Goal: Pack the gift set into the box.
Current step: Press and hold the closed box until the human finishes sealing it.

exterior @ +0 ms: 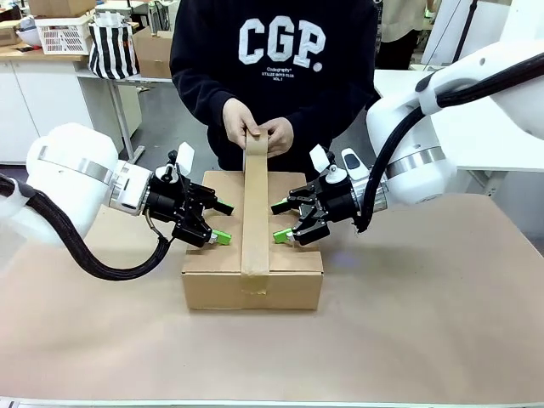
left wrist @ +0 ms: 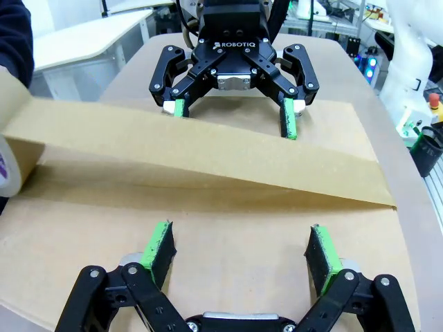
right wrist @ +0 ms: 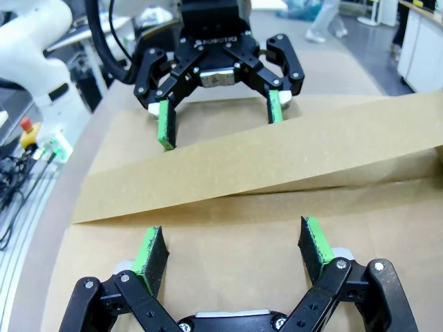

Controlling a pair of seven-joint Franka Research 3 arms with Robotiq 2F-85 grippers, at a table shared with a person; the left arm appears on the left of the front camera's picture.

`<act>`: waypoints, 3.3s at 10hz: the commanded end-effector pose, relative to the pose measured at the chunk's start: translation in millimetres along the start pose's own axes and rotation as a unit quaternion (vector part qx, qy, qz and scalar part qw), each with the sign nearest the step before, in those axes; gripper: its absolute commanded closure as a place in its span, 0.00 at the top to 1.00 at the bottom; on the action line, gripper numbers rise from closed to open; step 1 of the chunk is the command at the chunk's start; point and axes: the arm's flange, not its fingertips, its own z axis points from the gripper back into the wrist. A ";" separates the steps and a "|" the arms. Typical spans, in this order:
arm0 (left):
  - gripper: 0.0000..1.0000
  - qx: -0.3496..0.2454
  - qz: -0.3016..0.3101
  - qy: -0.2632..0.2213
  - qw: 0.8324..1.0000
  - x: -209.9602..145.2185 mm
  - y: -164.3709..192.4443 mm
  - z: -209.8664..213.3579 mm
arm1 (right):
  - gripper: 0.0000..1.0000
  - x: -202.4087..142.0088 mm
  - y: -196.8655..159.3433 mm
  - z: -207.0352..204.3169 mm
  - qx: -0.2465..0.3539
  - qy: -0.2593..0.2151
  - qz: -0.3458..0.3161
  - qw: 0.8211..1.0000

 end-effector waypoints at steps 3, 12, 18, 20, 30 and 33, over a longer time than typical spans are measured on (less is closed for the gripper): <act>1.00 0.000 -0.002 0.002 1.000 -1.8 -1.7 0.3 | 1.00 -4.2 1.6 -0.9 -0.003 0.003 0.001 1.000; 1.00 0.000 -0.002 0.002 1.000 -1.8 -1.7 0.3 | 1.00 -4.2 1.6 -0.9 -0.003 0.003 0.001 1.000; 1.00 0.000 -0.002 0.002 1.000 -1.8 -1.7 0.3 | 1.00 -4.2 1.6 -0.9 -0.003 0.003 0.001 1.000; 1.00 0.000 -0.002 0.002 1.000 -1.8 -1.7 0.3 | 1.00 -4.2 1.6 -0.9 -0.003 0.003 0.001 1.000; 1.00 0.000 -0.002 0.002 1.000 -1.8 -1.7 0.3 | 1.00 -4.2 1.6 -0.9 -0.003 0.003 0.001 1.000; 1.00 0.000 -0.002 0.002 1.000 -1.8 -1.7 0.3 | 1.00 -4.2 1.6 -0.9 -0.003 0.003 0.001 1.000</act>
